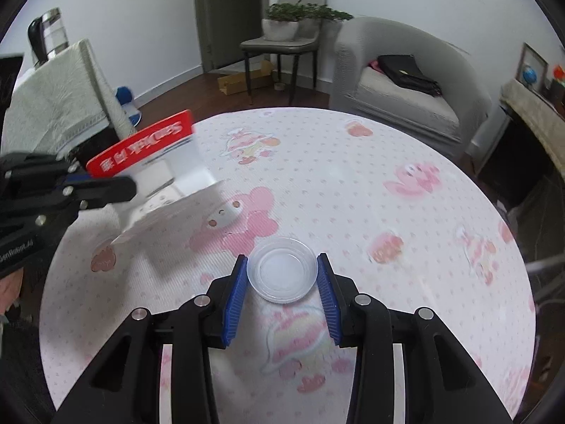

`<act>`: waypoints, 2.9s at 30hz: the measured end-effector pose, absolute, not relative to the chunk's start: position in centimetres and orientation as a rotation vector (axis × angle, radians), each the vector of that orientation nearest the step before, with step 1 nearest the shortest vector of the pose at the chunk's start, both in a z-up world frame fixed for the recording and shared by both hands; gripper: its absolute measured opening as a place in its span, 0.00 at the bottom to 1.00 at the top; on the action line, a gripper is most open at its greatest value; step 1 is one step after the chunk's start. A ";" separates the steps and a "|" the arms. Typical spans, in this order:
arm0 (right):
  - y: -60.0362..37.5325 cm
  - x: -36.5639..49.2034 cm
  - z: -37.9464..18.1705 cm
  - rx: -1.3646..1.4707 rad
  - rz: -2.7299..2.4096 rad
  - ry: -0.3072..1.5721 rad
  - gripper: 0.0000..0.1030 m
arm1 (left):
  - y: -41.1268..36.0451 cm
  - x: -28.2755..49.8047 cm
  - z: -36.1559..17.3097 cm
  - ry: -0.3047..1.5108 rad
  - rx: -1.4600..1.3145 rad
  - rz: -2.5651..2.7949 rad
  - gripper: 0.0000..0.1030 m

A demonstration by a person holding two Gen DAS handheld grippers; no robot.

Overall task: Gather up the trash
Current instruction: 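Carry the SanDisk packaging and clear lid over the green bin with both grippers, then open the left gripper to drop the packaging while the right gripper releases the lid into the bin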

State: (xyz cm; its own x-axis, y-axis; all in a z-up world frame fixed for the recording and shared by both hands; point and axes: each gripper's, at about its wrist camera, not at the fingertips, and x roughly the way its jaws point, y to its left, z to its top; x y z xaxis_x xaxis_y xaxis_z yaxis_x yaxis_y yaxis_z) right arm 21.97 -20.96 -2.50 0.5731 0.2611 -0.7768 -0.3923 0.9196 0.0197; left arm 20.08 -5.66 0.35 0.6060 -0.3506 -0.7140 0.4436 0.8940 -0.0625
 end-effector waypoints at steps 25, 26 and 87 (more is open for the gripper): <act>-12.0 14.7 0.9 -0.068 0.506 0.783 0.39 | 4.4 10.0 1.4 0.762 0.067 -0.231 0.02; -11.7 14.5 0.9 -0.068 0.514 0.784 0.39 | 5.0 9.9 1.3 0.766 0.057 -0.215 0.02; 11.0 14.4 -9.0 -0.298 0.709 1.000 0.39 | 21.9 5.8 -7.0 0.974 -0.050 -0.045 0.66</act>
State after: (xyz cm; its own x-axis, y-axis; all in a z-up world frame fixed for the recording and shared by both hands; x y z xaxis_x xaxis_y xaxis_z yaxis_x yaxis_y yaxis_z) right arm 14.36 11.01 -9.02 0.3430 0.4051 -0.8475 -0.6659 0.7412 0.0848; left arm 5.81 21.94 -7.00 0.5616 -0.0604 -0.8252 0.0156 0.9979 -0.0624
